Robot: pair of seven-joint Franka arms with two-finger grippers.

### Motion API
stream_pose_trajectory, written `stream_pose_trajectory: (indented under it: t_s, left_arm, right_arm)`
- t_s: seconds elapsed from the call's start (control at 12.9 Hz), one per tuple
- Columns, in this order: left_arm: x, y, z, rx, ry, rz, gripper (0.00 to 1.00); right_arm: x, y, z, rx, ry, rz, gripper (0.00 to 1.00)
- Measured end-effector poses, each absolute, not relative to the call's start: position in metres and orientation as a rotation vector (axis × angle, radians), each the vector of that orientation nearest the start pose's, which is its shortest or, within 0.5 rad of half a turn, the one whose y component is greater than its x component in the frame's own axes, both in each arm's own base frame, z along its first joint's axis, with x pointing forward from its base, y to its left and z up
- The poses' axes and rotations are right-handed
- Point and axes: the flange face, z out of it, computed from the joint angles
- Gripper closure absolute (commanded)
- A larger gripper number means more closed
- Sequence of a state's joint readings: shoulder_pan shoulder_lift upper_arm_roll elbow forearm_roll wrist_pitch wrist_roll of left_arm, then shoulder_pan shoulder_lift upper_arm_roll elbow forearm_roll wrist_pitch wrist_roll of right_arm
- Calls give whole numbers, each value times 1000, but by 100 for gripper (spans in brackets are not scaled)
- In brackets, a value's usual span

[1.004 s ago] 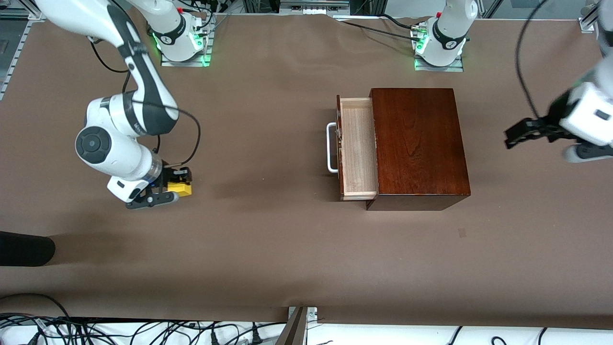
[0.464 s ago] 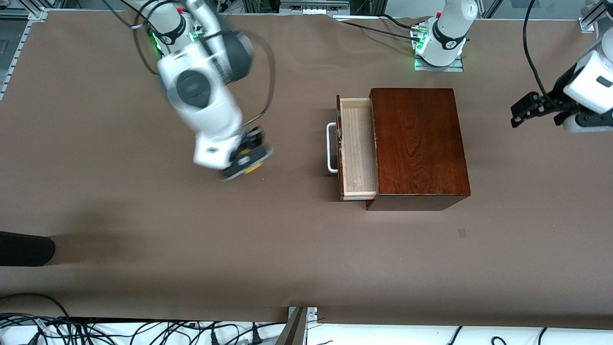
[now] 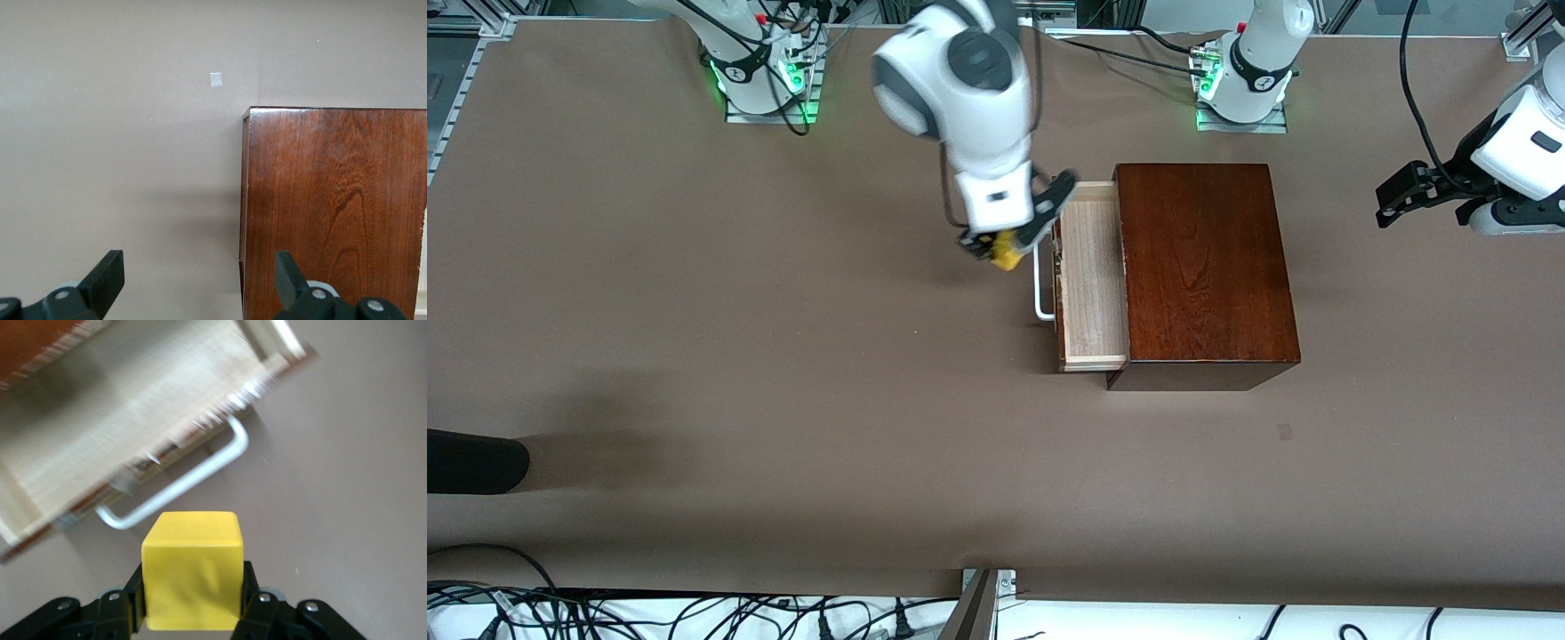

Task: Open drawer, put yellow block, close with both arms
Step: 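Carry the yellow cube with the right gripper over the open drawer, then lower the cube into the drawer and open the right gripper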

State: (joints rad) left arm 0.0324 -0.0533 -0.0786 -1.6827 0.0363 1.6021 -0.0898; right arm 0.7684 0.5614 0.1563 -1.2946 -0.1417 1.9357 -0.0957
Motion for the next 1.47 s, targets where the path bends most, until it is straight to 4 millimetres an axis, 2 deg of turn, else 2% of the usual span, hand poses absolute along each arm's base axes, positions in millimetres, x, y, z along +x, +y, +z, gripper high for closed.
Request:
stream_pose_trajectory:
  t_s: [0.23,0.46,1.08,1.47]
  left_arm:
    - [535,-22,601,-3096,-66,85,0]
    - [535,-21,601,-3095,-64,87,0]
    - [533,-28,603,-3094,-42,107,0]
    - [544,-27,605,-3097,-41,108,0]
  right_arm:
    - [421,621,420,-2627,-1752,-220,100]
    - [399,651,401,-2536,-1937,-273,100]
    - [410,659,344,-2388,-2196,-293,100]
    - [413,659,328,-2320,-2283,-273,100]
